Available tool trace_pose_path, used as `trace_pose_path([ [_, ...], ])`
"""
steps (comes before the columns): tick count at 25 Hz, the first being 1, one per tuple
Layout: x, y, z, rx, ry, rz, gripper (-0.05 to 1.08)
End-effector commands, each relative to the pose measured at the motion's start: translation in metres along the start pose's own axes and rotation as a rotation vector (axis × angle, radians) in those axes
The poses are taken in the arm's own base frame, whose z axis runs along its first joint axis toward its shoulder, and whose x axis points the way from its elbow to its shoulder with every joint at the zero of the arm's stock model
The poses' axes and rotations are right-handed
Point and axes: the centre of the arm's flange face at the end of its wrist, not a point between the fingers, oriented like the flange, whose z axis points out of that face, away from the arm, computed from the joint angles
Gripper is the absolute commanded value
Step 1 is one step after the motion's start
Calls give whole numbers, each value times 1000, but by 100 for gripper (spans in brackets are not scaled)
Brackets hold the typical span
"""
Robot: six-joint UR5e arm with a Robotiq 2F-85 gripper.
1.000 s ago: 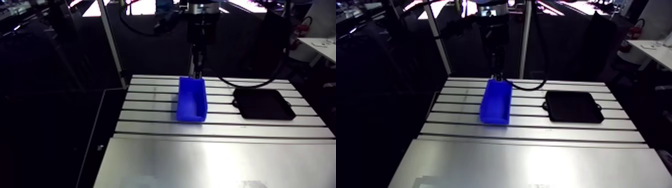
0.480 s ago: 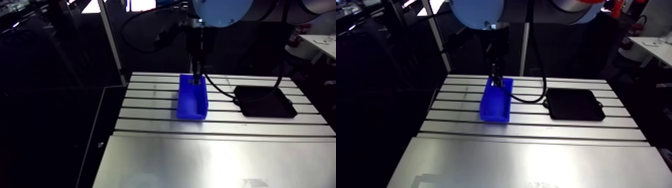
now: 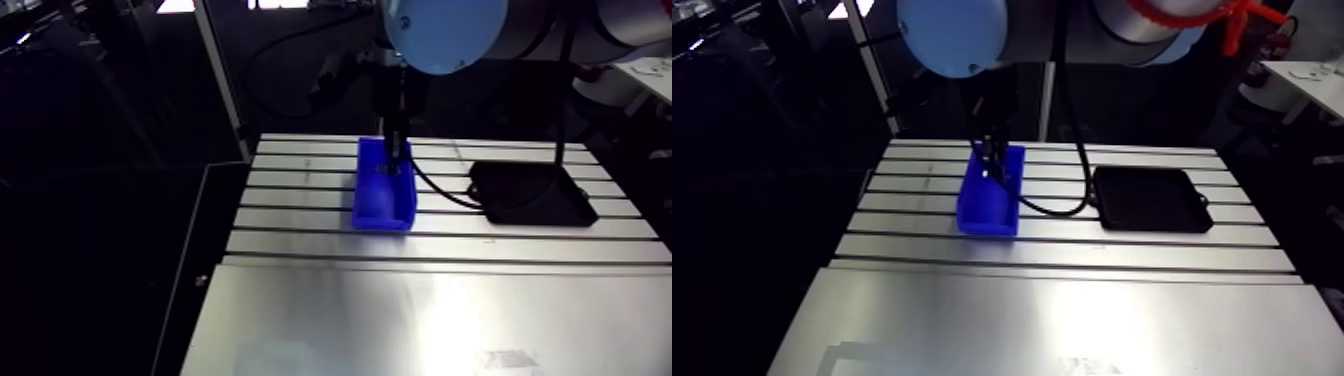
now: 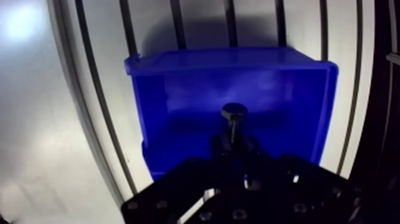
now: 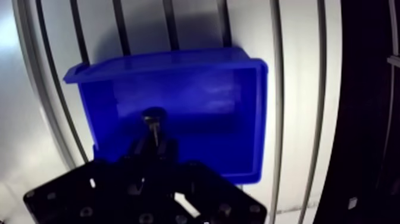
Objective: Pick up the M10 bolt from the tray and put it into the blue bin.
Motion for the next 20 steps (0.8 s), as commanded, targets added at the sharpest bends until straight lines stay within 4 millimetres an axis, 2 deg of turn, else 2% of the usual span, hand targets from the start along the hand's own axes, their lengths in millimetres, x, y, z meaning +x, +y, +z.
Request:
trace_pose_path([
  [1, -1, 2, 18, 1, 3, 15, 102],
  [12, 1, 1, 45, 35, 1, 18, 102],
  [20, 0, 0, 49, 43, 2, 19, 101],
])
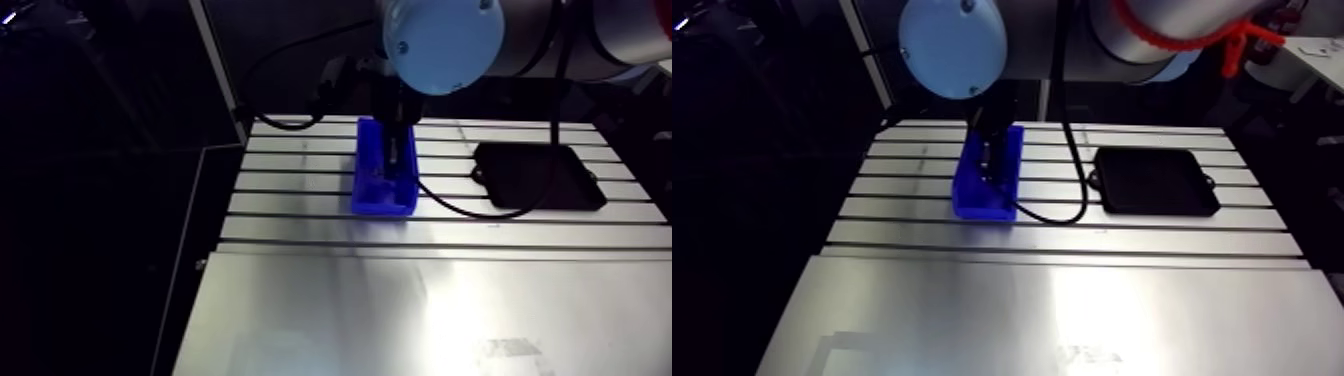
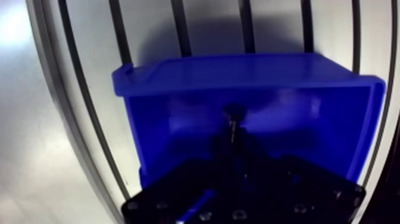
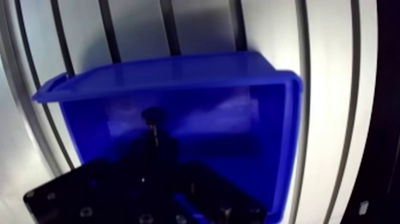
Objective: Pick up the M10 bolt from the tray and put it into the blue bin.
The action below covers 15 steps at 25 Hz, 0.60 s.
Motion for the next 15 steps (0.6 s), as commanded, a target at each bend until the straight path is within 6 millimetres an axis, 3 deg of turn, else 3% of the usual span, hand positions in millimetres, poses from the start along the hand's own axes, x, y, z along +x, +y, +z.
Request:
trace_pose_path([
  [1, 0, -1, 3, 6, 0, 1, 100],
  [8, 1, -1, 3, -17, 4, 11, 84],
  [10, 1, 0, 2, -32, 5, 15, 65],
  [15, 0, 1, 4, -31, 2, 18, 40],
])
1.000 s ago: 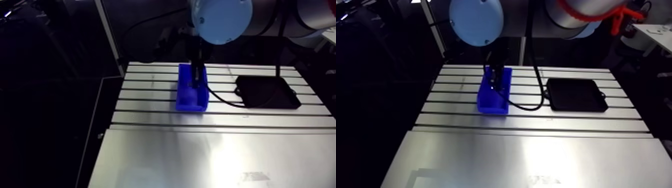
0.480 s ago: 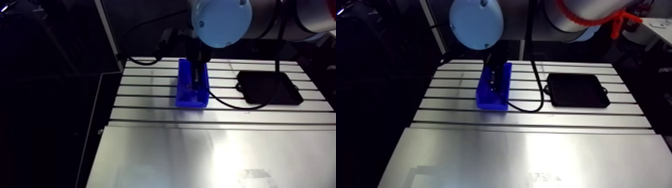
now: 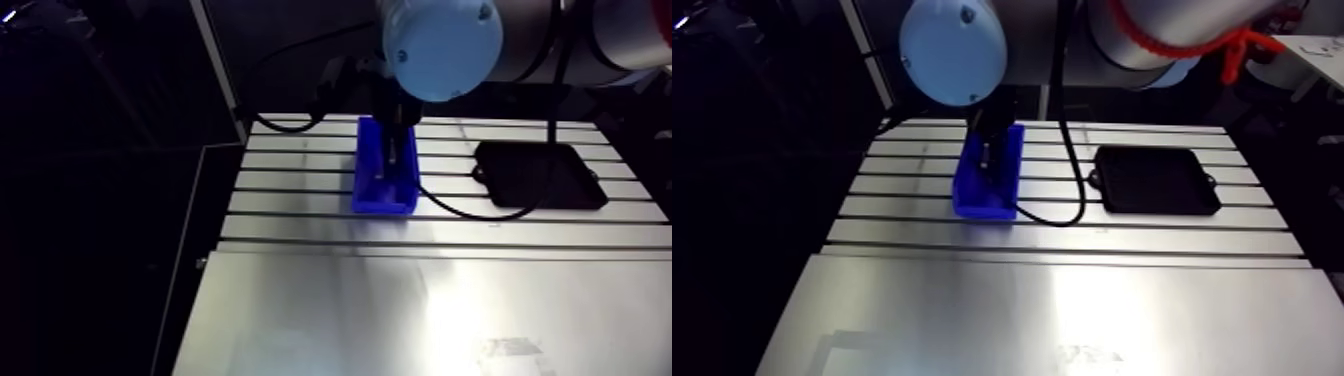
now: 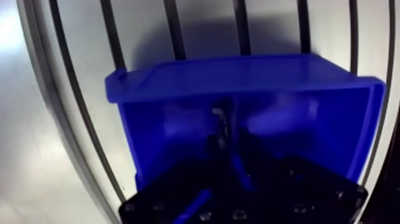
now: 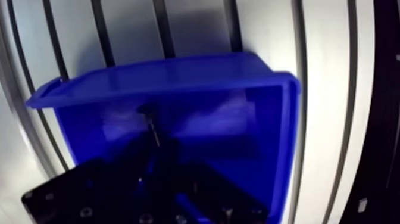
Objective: Pick up the M10 bolt from the tray and put it into the blue bin.
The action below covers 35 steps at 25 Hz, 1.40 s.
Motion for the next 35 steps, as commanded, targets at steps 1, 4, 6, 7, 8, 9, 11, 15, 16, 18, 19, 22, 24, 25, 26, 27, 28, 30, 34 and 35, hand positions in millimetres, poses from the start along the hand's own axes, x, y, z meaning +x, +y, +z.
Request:
trace_pose_path([
  [1, 0, 1, 1, -7, 0, 6, 34],
  [4, -1, 1, 0, -8, 3, 7, 21],
  [6, -1, 1, -2, -10, 5, 8, 14],
  [7, 0, 1, -4, -15, 6, 6, 10],
  [8, 0, 2, -6, -18, 7, 7, 8],
  [9, 0, 1, -7, -20, 7, 8, 6],
  [11, 1, 1, -11, -25, 6, 10, 3],
  [15, 1, -1, -32, -57, 10, 9, 2],
  [16, 1, -2, -39, -66, 12, 8, 2],
  [18, -1, -5, -53, -75, 15, 9, 2],
  [19, -1, -6, -61, -73, 16, 9, 2],
  [22, -3, -9, -92, -60, 18, 9, 1],
  [24, -4, -9, -117, -53, 17, 26, 1],
  [25, -5, -9, -130, -45, 16, 30, 1],
  [26, -6, -9, -141, -37, 15, 35, 1],
  [27, -7, -10, -153, -33, 14, 41, 1],
  [28, -8, -10, -165, -24, 12, 51, 1],
  [30, -10, -11, -193, -27, 18, 90, 1],
  [34, -13, -8, -244, -4, 17, 221, 1],
  [35, -14, -7, -258, 0, 13, 288, 1],
])
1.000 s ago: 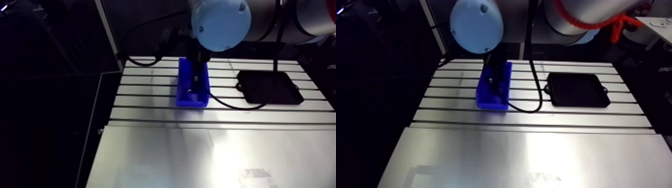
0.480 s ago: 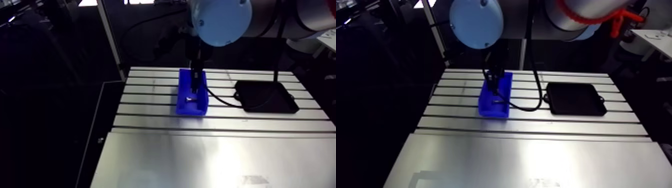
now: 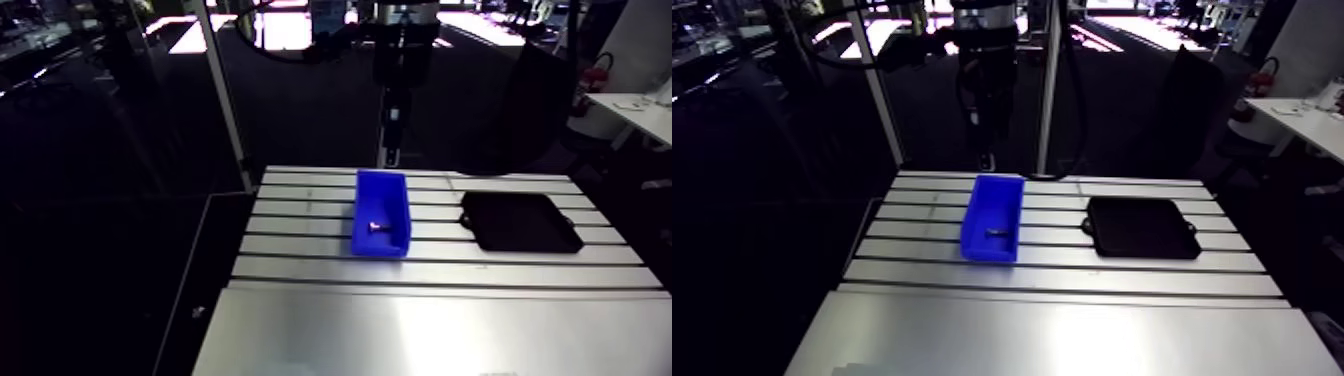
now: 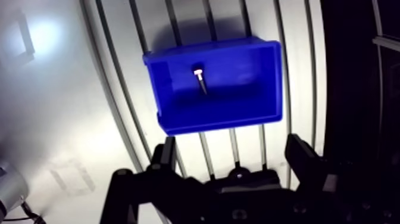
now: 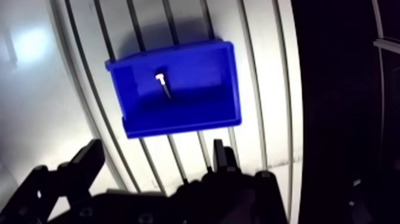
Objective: Pick up the M10 bolt from the tray and put it into the blue bin.
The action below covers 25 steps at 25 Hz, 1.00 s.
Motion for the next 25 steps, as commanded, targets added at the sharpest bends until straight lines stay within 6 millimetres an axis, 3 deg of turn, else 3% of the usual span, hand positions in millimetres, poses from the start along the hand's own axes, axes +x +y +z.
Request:
trace_pose_path([
  [1, -5, 5, -108, 27, -12, 279, 1],
  [8, -13, 13, -148, -13, -1, 672, 1],
  [19, -16, 10, -167, -4, -5, 1226, 2],
  [21, -23, 10, -171, -13, -2, 1280, 2],
  [23, -39, -2, -194, -37, 30, 1337, 2],
  [25, -51, -8, -204, -40, 37, 1379, 2],
])
